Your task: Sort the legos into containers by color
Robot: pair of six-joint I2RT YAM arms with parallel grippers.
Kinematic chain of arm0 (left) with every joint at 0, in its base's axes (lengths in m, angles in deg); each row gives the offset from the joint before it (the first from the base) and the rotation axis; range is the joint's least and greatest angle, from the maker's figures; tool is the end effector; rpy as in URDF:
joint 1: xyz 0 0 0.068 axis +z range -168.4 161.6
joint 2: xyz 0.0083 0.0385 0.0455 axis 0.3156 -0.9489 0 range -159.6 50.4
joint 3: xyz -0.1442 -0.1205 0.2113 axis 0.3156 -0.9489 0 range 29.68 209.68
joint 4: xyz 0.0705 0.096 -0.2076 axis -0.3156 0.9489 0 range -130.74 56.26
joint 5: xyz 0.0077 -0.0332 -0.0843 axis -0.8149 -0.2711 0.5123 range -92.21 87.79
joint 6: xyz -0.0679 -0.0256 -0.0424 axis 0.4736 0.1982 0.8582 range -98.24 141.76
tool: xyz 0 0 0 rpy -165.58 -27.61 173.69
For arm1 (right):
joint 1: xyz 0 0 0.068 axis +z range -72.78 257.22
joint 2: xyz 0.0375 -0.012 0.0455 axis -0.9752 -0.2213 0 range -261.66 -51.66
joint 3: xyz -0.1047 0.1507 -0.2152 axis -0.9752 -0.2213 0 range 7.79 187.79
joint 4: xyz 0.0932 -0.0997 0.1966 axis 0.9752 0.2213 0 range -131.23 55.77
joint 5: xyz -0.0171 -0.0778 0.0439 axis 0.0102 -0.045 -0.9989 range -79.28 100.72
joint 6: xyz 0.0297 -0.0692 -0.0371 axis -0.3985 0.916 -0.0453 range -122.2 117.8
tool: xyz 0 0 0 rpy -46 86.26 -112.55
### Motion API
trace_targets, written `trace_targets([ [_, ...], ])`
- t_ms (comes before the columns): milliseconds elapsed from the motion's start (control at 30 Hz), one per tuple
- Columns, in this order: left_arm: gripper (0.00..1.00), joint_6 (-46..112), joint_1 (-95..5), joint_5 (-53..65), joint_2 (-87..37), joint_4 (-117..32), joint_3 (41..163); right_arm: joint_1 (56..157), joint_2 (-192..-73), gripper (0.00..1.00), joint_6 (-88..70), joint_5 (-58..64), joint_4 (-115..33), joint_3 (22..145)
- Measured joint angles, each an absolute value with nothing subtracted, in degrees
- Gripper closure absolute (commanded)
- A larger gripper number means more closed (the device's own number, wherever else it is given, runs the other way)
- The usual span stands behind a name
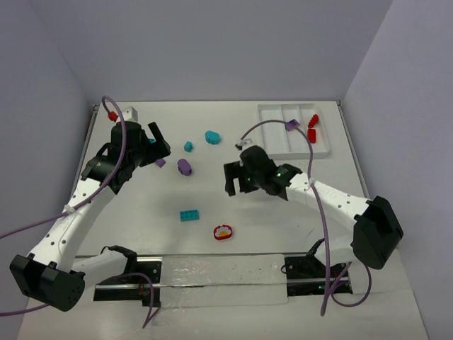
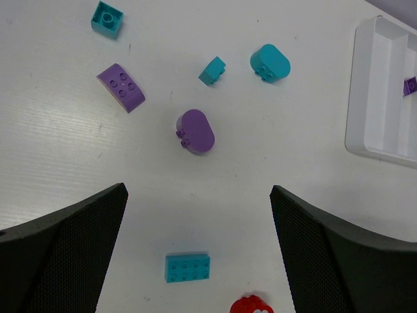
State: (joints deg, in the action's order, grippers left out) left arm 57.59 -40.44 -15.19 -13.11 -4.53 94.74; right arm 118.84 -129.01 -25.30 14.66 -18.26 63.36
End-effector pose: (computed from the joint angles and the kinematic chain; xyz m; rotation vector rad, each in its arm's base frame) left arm 0.2259 -0.0737 0.3419 -0.3897 2.1422 -0.3351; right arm 0.2218 0.1904 0.2511 -0.3522 2.3733 0.4654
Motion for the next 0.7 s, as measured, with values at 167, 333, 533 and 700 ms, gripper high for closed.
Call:
trace_targets([
  [167,0.01,57.6,-40.4,-15.0,-13.0,-4.5,94.7,128.3,-130.4,0.05,-21.4,10.8,-18.0,59.6],
  [333,0.01,57.6,-40.4,-15.0,-13.0,-4.5,94.7,136.7,-134.0,0.05,-17.7,9.6,-18.6,58.8],
  [533,0.01,57.6,-40.4,-15.0,-13.0,-4.5,94.7,140.2,-136.8,0.05,-13.7,8.1,-19.3,58.7],
  [700,0.01,57.6,-40.4,-15.0,-13.0,-4.5,94.7,142.3,-139.1,0.06,-11.5,7.9,-19.4,58.7],
])
